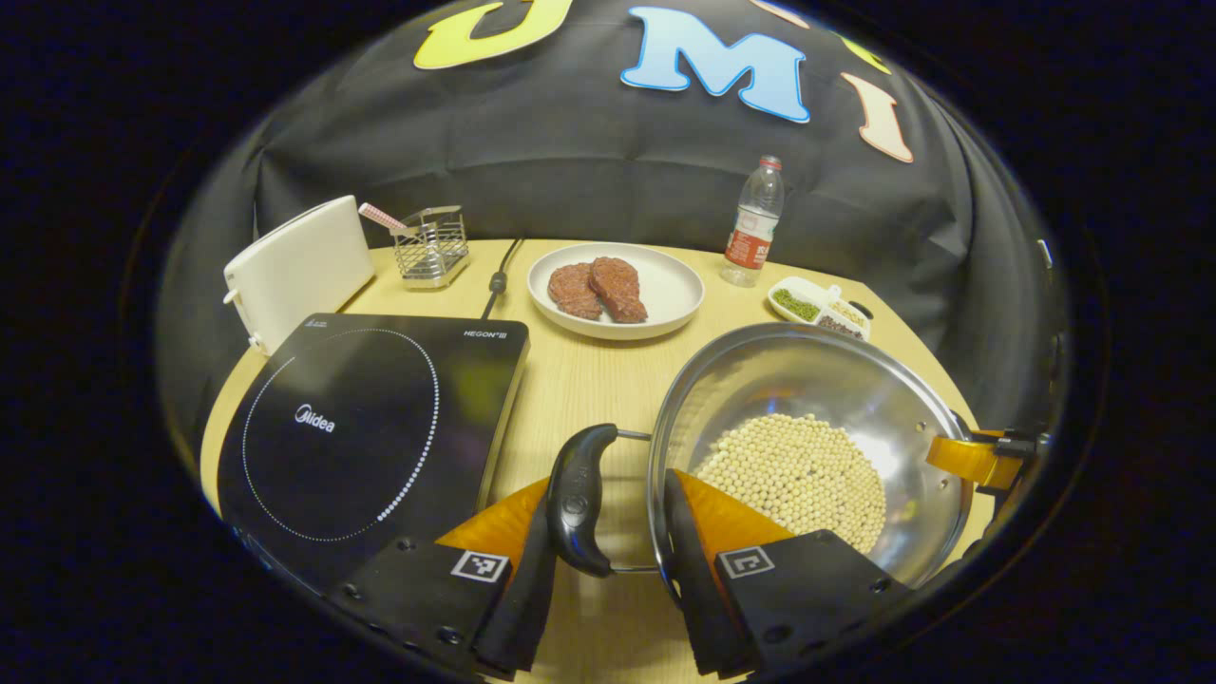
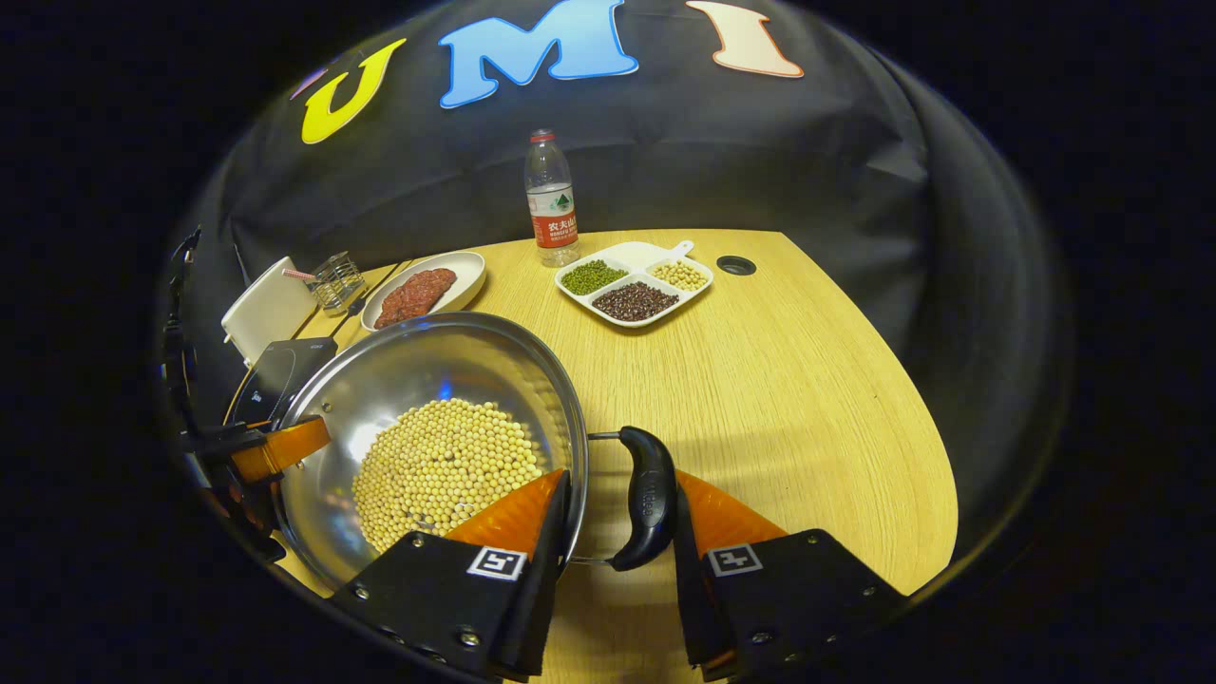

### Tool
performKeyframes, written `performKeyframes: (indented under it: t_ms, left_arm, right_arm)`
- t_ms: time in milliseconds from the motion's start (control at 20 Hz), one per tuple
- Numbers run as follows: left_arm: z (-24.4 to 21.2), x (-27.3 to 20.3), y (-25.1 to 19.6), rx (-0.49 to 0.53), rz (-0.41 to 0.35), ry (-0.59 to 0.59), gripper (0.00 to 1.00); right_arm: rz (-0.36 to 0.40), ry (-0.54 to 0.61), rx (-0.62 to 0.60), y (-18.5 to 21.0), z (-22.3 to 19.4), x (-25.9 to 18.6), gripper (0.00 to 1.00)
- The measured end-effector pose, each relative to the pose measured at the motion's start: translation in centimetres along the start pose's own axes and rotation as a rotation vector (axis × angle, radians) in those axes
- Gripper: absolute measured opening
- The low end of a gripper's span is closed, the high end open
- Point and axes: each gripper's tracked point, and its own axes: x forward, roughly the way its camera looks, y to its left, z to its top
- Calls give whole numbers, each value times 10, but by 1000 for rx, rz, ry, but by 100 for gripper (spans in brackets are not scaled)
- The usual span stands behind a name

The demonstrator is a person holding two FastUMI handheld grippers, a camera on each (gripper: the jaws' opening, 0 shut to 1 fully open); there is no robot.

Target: First push the handle of the pot to place it horizontally, then grasp the pot with both hands and set it on the induction cooktop.

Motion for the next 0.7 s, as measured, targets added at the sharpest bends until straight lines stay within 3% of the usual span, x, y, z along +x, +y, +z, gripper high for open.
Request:
performKeyframes:
  t_ms: [50, 200, 350, 400, 450, 600, 650, 700]
  left_arm:
    - [2, -3, 1, -3, 2, -6, 63]
    - [12, -16, 6, 2, -1, -40, 66]
    - [22, -30, 14, -6, -11, -65, 62]
    - [25, -34, 18, -7, -17, -72, 66]
    - [28, -38, 23, -7, -22, -79, 61]
    - [37, -44, 37, -6, -38, -92, 61]
    - [40, -46, 42, -3, -42, -101, 69]
    - [42, -49, 48, -1, -44, -107, 61]
  right_arm:
    - [2, 1, -3, 1, 1, -3, 55]
    - [5, -8, 5, 6, 7, -15, 55]
    - [2, -22, 6, 18, 11, -26, 55]
    - [-1, -28, 11, 23, 12, -29, 55]
    - [-5, -35, 16, 28, 14, -33, 55]
    - [-21, -55, 13, 43, 19, -43, 55]
    - [-23, -59, 19, 49, 20, -46, 55]
    - [-25, -60, 23, 55, 22, -49, 55]
